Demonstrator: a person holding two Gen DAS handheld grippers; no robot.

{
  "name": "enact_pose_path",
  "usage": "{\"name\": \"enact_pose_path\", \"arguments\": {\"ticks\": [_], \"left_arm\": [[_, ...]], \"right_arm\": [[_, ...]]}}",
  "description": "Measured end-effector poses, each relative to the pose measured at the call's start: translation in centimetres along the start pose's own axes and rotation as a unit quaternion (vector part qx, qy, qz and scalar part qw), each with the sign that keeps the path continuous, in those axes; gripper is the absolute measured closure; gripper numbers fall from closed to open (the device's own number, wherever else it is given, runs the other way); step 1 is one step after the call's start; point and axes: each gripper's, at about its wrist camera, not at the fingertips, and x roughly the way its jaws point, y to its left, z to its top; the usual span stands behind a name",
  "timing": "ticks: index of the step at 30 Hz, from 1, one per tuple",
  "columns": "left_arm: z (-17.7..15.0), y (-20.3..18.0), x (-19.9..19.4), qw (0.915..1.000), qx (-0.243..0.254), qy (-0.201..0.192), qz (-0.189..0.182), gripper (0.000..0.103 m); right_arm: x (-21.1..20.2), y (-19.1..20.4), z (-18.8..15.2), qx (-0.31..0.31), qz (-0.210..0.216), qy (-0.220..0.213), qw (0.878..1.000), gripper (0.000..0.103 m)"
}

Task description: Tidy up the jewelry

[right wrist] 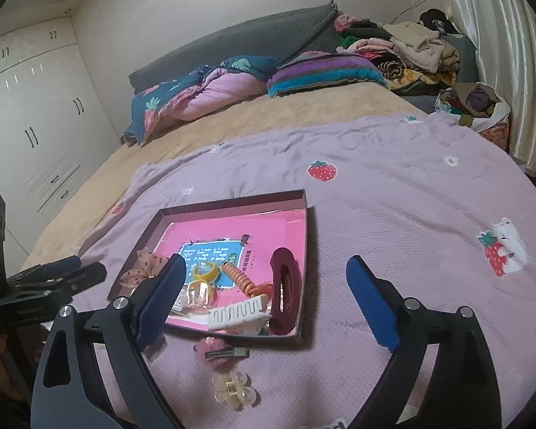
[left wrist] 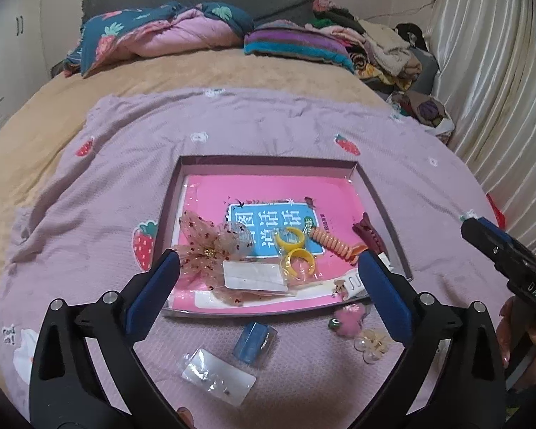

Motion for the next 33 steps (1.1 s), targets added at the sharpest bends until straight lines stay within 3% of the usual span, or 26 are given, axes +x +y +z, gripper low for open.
{"name": "enact_pose_path", "arguments": {"ticks": [10,25,33], "left_arm": [[-0.7,-0.2,-3.3,0.9996,-0.005,-0.027,0.003,0.010],[-2.6,0.5,-8.7,0.9974,-0.013,-0.071,0.008,0.010],[-4.4,1.3,-9.9,0.9968,-0.019,-0.076,0.013,0.010]], "right_arm": [[-2.9,0.3,-0.7,-0.005,-0.004,-0.012,1.000,0.010],[-7.9,3.5,-1.9,-0.050,0.006,-0.044,0.998,0.009],[-8.9,5.4,-3.0,-0.078,0.013,-0.044,0.996,0.009]]}}
